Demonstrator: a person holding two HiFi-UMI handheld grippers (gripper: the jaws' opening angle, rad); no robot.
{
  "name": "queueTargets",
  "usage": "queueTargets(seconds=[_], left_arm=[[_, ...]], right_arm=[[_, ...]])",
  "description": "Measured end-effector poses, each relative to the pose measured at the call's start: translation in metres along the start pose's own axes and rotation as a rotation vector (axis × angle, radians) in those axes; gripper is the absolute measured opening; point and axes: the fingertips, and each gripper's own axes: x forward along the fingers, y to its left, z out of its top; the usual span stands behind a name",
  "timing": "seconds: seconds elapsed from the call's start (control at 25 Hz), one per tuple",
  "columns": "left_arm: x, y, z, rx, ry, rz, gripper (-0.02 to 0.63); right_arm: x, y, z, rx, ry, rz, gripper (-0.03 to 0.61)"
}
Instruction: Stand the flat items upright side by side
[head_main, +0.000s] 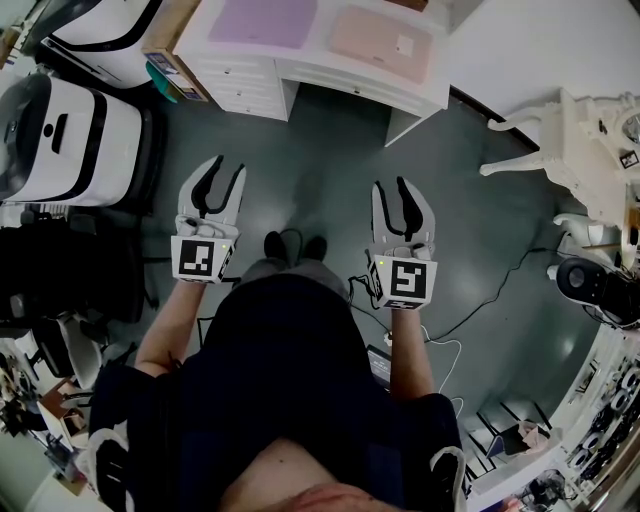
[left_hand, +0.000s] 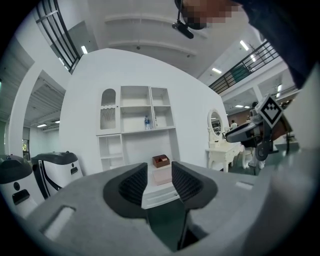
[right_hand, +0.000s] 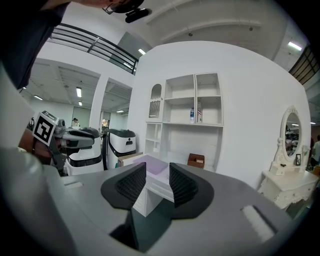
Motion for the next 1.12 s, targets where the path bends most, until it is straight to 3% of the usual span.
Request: queueTargets(seconds=[0.48, 1.12], left_arm=[[0.032, -0.019, 0.017, -0.004, -0.024, -0.038, 0.353], [0.079, -0.054, 0.036, 0.011, -0.033, -0.076, 0.434]], right_arm=[[0.007, -0.027, 0.0, 0.001, -0.018, 0.058, 0.281], [0.002, -0.072, -0.006, 0.014, -0.031, 0.092, 0.342]])
